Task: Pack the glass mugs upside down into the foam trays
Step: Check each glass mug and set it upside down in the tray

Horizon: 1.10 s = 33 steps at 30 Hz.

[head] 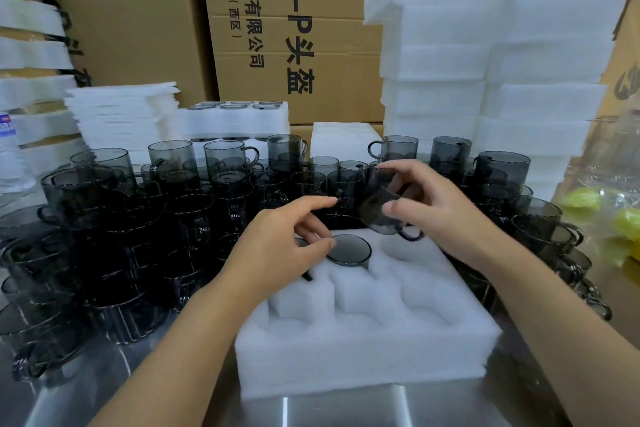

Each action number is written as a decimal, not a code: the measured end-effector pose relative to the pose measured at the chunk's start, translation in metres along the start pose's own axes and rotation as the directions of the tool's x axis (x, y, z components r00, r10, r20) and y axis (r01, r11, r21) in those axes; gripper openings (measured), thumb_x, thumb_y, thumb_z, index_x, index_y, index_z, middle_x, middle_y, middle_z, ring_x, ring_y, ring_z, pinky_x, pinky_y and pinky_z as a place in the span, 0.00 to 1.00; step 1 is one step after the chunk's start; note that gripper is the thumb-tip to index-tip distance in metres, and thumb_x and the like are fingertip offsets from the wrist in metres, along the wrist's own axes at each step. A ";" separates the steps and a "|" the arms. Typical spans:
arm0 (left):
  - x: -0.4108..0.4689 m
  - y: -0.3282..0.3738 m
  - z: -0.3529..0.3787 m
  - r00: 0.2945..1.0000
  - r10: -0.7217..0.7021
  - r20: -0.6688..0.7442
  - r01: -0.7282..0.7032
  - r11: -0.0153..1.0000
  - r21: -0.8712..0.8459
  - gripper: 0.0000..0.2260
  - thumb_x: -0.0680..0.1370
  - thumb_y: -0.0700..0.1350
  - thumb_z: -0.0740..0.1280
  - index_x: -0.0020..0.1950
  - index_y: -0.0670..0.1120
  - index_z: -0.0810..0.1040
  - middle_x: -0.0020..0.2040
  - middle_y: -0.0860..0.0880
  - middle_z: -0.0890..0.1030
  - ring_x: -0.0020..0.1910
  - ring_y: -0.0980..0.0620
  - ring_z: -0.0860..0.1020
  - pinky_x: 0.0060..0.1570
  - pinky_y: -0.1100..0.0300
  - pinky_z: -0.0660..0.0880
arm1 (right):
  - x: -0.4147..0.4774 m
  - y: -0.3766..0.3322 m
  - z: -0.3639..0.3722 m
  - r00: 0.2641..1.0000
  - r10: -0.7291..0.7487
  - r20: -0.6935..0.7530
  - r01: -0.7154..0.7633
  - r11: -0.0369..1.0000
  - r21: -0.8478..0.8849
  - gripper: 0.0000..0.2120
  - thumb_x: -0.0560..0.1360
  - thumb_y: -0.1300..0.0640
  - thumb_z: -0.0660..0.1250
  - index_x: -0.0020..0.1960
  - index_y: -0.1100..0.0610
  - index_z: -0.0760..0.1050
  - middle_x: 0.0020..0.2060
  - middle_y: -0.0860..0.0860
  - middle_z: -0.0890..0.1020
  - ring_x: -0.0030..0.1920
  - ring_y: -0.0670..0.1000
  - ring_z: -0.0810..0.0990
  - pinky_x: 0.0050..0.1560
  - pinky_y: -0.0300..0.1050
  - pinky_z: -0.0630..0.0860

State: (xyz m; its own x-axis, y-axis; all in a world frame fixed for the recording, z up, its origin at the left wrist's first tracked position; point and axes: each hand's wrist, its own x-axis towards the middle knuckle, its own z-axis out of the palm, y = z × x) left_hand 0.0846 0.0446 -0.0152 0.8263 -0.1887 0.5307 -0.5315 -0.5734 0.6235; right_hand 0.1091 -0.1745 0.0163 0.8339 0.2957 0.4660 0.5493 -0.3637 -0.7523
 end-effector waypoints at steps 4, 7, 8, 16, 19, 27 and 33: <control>0.000 0.001 0.001 1.000 -0.001 0.003 0.001 1.000 0.006 0.21 0.73 0.40 0.71 0.54 0.66 0.74 0.41 0.64 0.82 0.38 0.63 0.79 0.37 0.74 0.71 | 0.002 0.003 -0.022 0.996 0.069 0.054 -0.067 0.997 -0.038 0.23 0.55 0.39 0.68 0.50 0.37 0.75 0.43 0.43 0.75 0.37 0.43 0.73 0.38 0.36 0.70; -0.001 0.001 0.001 1.000 0.003 -0.013 -0.003 1.000 0.003 0.20 0.73 0.40 0.71 0.52 0.66 0.76 0.40 0.63 0.82 0.38 0.63 0.79 0.36 0.74 0.70 | 0.003 0.007 -0.026 0.984 0.128 0.128 -0.110 0.985 -0.135 0.23 0.54 0.40 0.67 0.50 0.36 0.74 0.44 0.46 0.75 0.37 0.44 0.73 0.38 0.39 0.70; -0.001 0.001 0.001 1.000 0.006 -0.020 -0.006 1.000 0.002 0.20 0.73 0.40 0.71 0.51 0.66 0.76 0.40 0.63 0.82 0.38 0.63 0.79 0.36 0.74 0.70 | 0.002 0.007 -0.026 0.977 0.144 0.159 -0.117 0.979 -0.166 0.22 0.55 0.41 0.67 0.50 0.36 0.74 0.43 0.46 0.75 0.35 0.42 0.73 0.37 0.37 0.70; -0.001 0.000 0.001 0.999 0.012 -0.030 -0.012 1.000 0.000 0.18 0.73 0.39 0.72 0.50 0.64 0.78 0.40 0.62 0.82 0.37 0.63 0.79 0.37 0.75 0.70 | 0.000 0.011 -0.021 0.934 0.225 0.279 -0.120 0.930 -0.348 0.19 0.60 0.42 0.67 0.50 0.36 0.71 0.47 0.41 0.73 0.42 0.34 0.70 0.41 0.35 0.67; -0.002 0.001 0.001 0.999 0.012 -0.036 -0.012 1.000 -0.007 0.18 0.73 0.39 0.72 0.50 0.63 0.79 0.39 0.62 0.82 0.37 0.63 0.79 0.37 0.75 0.69 | -0.001 0.010 -0.023 0.930 0.210 0.301 -0.091 0.926 -0.366 0.19 0.62 0.41 0.68 0.53 0.35 0.70 0.50 0.38 0.73 0.44 0.32 0.69 0.42 0.34 0.65; -0.003 0.004 0.001 0.999 0.007 -0.041 -0.008 0.999 -0.031 0.18 0.73 0.38 0.72 0.49 0.62 0.78 0.40 0.62 0.81 0.37 0.63 0.79 0.37 0.76 0.70 | -0.002 0.005 -0.019 0.969 0.151 0.196 -0.071 0.929 -0.364 0.25 0.58 0.27 0.64 0.53 0.34 0.75 0.49 0.36 0.76 0.45 0.34 0.73 0.45 0.34 0.66; -0.003 0.005 0.000 0.999 -0.008 -0.039 0.006 0.999 -0.043 0.17 0.73 0.38 0.72 0.48 0.62 0.79 0.40 0.63 0.81 0.38 0.64 0.79 0.38 0.76 0.70 | -0.002 0.003 -0.021 0.958 0.175 0.225 -0.091 0.936 -0.340 0.20 0.65 0.37 0.71 0.56 0.37 0.76 0.39 0.27 0.78 0.39 0.31 0.75 0.38 0.24 0.67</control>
State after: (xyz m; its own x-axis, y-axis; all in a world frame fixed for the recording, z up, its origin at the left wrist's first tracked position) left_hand 0.0797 0.0425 -0.0140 0.8223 -0.1530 0.5481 -0.5341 -0.5397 0.6507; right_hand 0.1105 -0.1946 0.0232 0.8835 0.4187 0.2100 0.4562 -0.6677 -0.5882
